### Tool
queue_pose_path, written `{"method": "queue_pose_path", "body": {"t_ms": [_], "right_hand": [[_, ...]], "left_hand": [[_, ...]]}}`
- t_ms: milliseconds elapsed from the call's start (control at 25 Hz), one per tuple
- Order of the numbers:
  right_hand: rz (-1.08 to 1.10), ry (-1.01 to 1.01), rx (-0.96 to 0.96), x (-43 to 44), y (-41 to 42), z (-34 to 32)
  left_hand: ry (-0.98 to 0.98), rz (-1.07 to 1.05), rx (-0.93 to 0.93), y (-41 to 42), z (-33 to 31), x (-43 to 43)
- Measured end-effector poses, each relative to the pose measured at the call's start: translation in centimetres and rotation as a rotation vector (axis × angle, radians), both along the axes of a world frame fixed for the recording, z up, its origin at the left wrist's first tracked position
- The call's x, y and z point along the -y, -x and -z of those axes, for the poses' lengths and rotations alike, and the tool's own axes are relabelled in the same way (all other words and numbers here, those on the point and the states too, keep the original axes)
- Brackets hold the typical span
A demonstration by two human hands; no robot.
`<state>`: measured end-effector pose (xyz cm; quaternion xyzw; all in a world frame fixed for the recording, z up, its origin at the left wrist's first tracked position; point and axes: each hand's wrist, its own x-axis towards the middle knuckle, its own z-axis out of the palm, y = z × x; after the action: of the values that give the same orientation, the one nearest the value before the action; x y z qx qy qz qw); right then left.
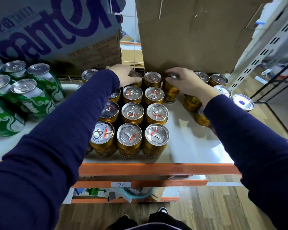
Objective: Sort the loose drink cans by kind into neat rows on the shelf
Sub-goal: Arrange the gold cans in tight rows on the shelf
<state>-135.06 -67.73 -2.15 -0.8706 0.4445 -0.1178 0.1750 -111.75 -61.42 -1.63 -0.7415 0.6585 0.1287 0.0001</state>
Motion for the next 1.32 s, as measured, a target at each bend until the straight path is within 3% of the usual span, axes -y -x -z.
{"method": "queue_pose_path", "body": {"t_ms": [240, 320, 440, 720, 920, 1320], "right_hand": [[-0.020, 0.039, 0.016, 0.0, -1.5, -0.1], [0.035, 0.027, 0.003, 0.1, -1.1, 0.1], [0.016, 0.025, -0.049, 0.2, 0.4, -0.1], [-0.028, 0.080, -0.120, 0.7, 2.3, -0.3], [-0.123, 0.069, -0.086, 0.7, 2.9, -0.7], [-0.107, 0.079, -0.048, 0.7, 2.8, 0.1]], "left_hand": [[0.131, 0.005, 0.045, 0.4, 0.3, 0.3], [0.181, 0.046, -0.050, 1.9, 0.2, 0.9], [0.100, 0.106, -0.179, 4.1, 0.1, 2.4], [0.094, 0.095, 0.014, 4.9, 0.5, 3.6], [0.101, 0.081, 0.064, 5.7, 0.4, 2.4], [0.204, 0.113, 0.107, 6.6, 0.5, -2.9]]}}
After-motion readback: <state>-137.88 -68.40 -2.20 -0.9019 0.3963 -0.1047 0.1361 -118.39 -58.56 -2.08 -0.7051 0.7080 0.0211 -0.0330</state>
